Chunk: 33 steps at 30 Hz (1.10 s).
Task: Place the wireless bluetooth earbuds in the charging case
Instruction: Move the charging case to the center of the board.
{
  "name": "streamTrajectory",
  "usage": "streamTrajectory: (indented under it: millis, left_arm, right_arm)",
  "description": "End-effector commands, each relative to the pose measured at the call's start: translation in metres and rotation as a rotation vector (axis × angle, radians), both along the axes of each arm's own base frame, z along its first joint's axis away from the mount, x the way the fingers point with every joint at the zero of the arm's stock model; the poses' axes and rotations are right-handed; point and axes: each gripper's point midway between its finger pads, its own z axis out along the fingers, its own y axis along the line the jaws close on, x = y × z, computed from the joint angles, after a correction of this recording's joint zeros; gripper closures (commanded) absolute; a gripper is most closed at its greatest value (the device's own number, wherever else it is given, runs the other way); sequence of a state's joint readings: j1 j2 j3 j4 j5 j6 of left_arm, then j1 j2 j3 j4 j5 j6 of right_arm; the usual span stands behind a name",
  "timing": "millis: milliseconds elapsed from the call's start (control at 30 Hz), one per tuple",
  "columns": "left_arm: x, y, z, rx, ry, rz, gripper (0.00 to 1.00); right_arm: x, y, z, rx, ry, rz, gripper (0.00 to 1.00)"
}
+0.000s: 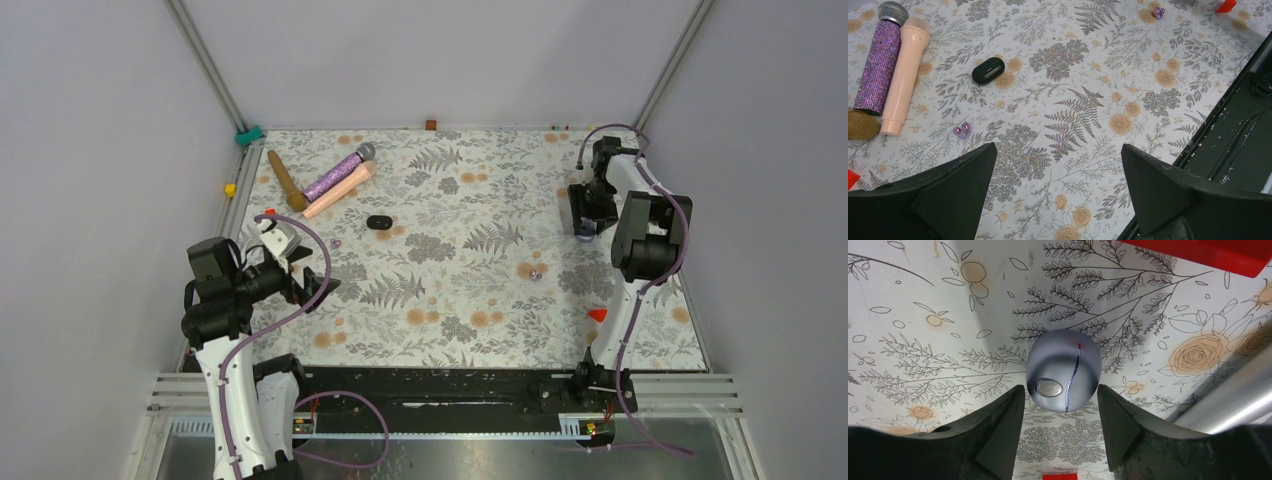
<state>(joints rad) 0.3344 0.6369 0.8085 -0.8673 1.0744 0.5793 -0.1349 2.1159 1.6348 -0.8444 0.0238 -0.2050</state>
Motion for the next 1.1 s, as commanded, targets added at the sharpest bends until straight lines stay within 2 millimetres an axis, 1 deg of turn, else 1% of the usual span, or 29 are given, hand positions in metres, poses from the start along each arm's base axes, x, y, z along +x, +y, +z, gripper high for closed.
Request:
streamTrajectory:
  millis: [0, 167, 200, 267, 433, 600, 1067]
  left_arm:
    - [0.002, -0.002, 0.007, -0.005, -0.041, -0.03, 0.01]
    - [0.002, -0.002, 0.006, -0.004, -0.041, -0.027, 0.01]
    - [0.002, -0.002, 0.007, -0.005, -0.041, -0.028, 0.01]
    - [0.002, -0.002, 0.006, -0.006, -0.039, -0.028, 0.01]
    - [0.002, -0.002, 0.006, -0.007, -0.038, -0.026, 0.01]
    - [0.003, -0.001, 0.006, -0.007, -0.035, -0.026, 0.01]
    - [0.002, -0.001, 0.006, -0.007, -0.038, -0.022, 0.01]
  right_arm:
    - [0.005, -0.002, 0.01, -0.034, 0.017, 0.02, 0.39]
    - [0.005, -0.002, 0.01, -0.036, 0.018, 0.022, 0.48]
    - [0.004, -0.001, 0.01, -0.037, 0.019, 0.024, 0.49]
    - [0.004, -0.001, 0.01, -0.038, 0.02, 0.026, 0.46]
    - [0.003, 0.001, 0.009, -0.043, 0.023, 0.038, 0.49]
    - [0.004, 0.008, 0.009, -0.053, 0.027, 0.062, 0.39]
    - [0.001, 0.01, 0.008, -0.043, 0.083, 0.063, 0.31]
